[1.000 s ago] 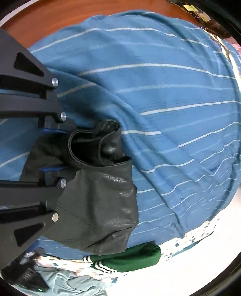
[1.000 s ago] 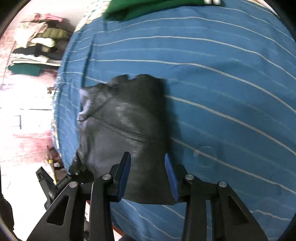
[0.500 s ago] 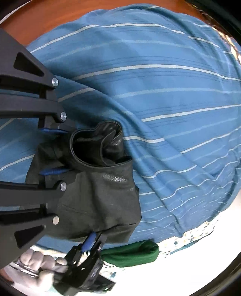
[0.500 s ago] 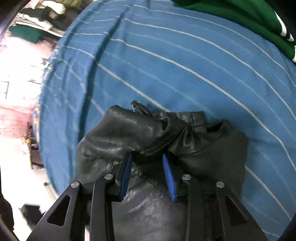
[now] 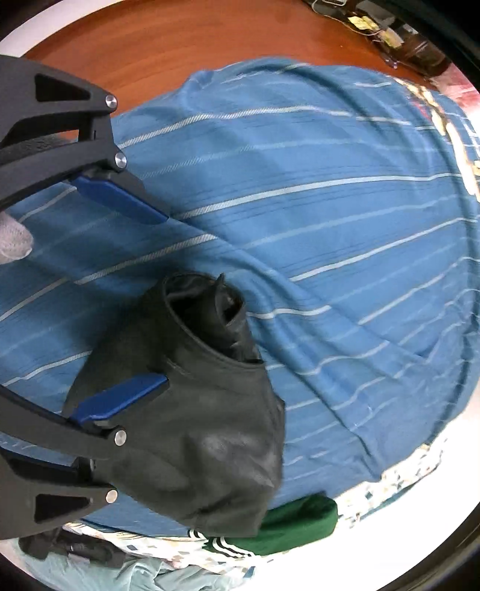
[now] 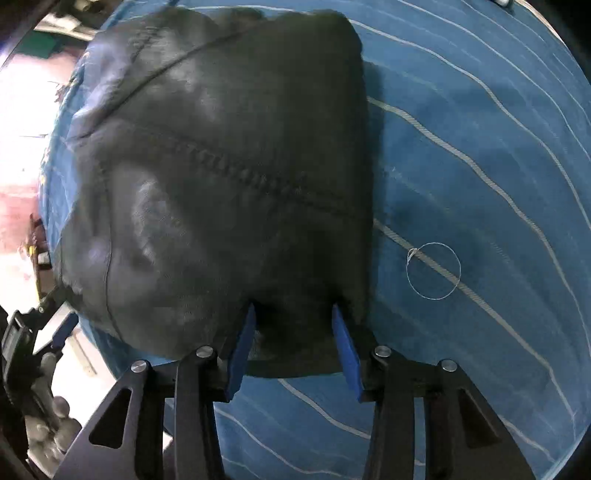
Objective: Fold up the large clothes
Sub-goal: 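Grasp the folded jacket bundle with both grippers from opposite sides, then lift the jacket bundle with both grippers and lower it onto the green sweater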
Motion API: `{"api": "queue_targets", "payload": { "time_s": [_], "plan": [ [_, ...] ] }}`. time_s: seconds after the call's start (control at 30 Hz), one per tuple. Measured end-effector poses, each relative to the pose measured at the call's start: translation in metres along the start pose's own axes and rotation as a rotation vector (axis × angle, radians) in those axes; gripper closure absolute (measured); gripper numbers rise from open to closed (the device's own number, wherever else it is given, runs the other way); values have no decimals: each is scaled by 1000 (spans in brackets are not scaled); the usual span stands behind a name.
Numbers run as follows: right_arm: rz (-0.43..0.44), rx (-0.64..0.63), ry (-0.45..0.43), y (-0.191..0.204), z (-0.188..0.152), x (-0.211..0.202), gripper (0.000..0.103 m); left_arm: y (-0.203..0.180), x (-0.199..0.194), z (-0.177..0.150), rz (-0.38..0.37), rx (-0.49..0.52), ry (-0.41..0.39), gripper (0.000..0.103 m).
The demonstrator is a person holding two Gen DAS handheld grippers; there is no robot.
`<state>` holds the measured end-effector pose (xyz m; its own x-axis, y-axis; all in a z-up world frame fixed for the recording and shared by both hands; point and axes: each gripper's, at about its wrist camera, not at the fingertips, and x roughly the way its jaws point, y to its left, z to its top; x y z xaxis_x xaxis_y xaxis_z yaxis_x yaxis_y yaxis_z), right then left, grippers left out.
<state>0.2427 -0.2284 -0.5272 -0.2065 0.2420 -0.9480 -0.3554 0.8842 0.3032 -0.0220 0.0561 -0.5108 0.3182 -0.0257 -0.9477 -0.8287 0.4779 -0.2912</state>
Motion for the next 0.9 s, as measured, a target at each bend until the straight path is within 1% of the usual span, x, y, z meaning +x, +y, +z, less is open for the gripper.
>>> {"api": "queue_targets", "payload": {
  "time_s": [0.03,0.07,0.1,0.17,0.2,0.23,0.3,0.33,0.37,0.4,0.43,0.47,0.5,0.53,0.57,0.6,0.73,0.77,0.8,0.83,0.87,0.9],
  "plan": [
    [31,17,-2,-3,3,-8,56,1,2,1,-10,-13,6,21],
    [77,33,-17,-7,4,-15,52,2,4,1,-20,-24,6,21],
    [153,51,-45,-17,3,-24,40,5,7,1,-59,-50,11,21],
    [255,87,-109,-42,0,-36,23,8,14,3,-93,-97,14,21],
    [295,112,-123,-57,-2,-34,23,10,21,4,-110,-121,12,21],
    [335,129,-116,-68,-1,-28,23,11,27,7,-125,-134,7,21],
    [470,174,-63,-92,4,0,23,12,36,16,-128,-141,-10,23],
    [519,185,-40,-97,6,12,23,13,36,21,-135,-145,-32,25],
    [572,188,-29,-101,10,24,23,13,33,25,-139,-144,-55,43],
    [626,169,-31,-103,15,32,23,12,32,30,-142,-129,-65,52],
    [648,151,-32,-103,18,37,22,11,32,33,-135,-112,-62,56],
    [678,130,-37,-103,23,40,21,11,31,34,-137,-98,-63,64],
    [717,117,-46,-103,27,41,22,10,30,33,-152,-71,-69,84],
    [742,115,-54,-103,29,41,22,7,28,32,-158,-36,-66,86],
    [768,121,-69,-104,34,39,22,4,26,32,-147,-16,-70,87],
    [773,123,-84,-102,39,38,22,2,25,32,-140,1,-73,87],
    [737,89,-100,-81,55,44,22,0,27,38,-123,-1,-64,88],
    [739,88,-104,-80,56,43,27,0,25,39,-120,-2,-63,88],
    [741,91,-110,-79,57,41,34,-1,22,41,-117,2,-64,88],
    [752,97,-115,-78,58,40,38,-2,20,42,-116,8,-64,89],
    [767,103,-119,-76,56,40,46,-3,18,43,-118,16,-65,89],
    [785,108,-125,-77,54,36,51,-4,13,44,-122,32,-67,90]
  ]
}}
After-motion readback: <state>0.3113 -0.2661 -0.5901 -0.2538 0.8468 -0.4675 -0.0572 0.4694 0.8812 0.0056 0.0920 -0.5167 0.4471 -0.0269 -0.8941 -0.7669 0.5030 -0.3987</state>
